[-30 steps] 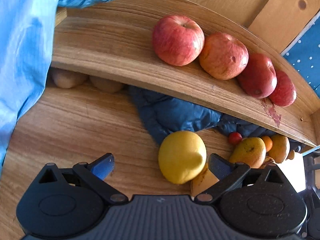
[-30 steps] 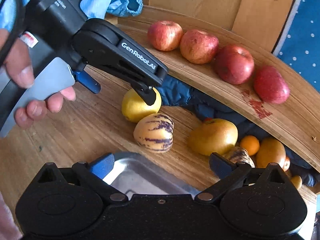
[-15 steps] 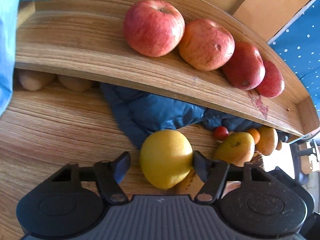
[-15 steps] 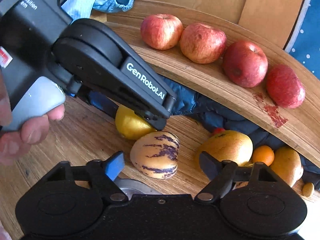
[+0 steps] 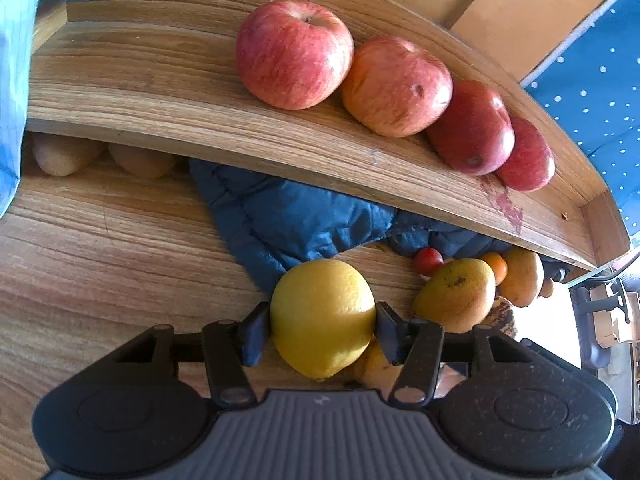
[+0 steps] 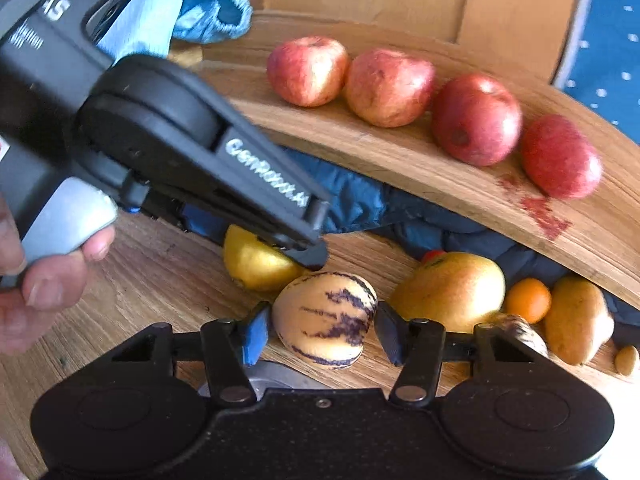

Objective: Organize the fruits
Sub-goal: 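Carry the lemon onto the tray and open the left tool while the right tool releases the pepino there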

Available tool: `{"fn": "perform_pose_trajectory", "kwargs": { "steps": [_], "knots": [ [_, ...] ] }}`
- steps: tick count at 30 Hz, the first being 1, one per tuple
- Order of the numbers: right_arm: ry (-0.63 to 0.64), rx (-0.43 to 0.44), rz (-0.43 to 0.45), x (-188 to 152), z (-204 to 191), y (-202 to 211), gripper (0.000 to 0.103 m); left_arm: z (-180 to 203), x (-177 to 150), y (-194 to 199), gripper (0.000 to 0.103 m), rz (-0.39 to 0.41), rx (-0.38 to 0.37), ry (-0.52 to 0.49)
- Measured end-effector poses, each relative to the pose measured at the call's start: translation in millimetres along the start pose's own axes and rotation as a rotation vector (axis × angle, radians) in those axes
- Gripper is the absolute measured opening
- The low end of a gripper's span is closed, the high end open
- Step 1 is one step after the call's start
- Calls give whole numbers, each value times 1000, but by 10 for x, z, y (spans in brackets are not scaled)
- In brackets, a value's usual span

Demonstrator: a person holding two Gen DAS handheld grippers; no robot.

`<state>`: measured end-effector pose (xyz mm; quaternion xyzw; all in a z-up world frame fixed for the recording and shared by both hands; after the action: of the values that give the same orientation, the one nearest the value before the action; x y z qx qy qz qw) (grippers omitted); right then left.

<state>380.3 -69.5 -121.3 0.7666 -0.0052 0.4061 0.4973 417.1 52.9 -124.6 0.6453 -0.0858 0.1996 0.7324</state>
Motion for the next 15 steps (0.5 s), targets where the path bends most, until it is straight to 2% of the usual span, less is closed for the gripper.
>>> {"fn": "perform_pose_trajectory", "kwargs": {
  "steps": [7, 15],
  "knots": [
    [-44, -50, 81, -235, 98, 438, 57, 238, -157, 198, 59, 32, -14, -49],
    [-171, -170, 114, -799, 307, 1101, 57, 862, -502, 379, 59, 36, -82, -191]
  ]
}}
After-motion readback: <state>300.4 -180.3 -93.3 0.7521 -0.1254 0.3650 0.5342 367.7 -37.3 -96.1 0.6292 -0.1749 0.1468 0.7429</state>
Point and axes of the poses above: each gripper's, at about its wrist camera, not at the fingertips, and y roughly against the way its jaws point, z to its right, x to its top, the point moved 4 cm from there along -y, roughly the way its jaws point, and after that the axes turned 15 degrees about x, right-handed, at the moved point
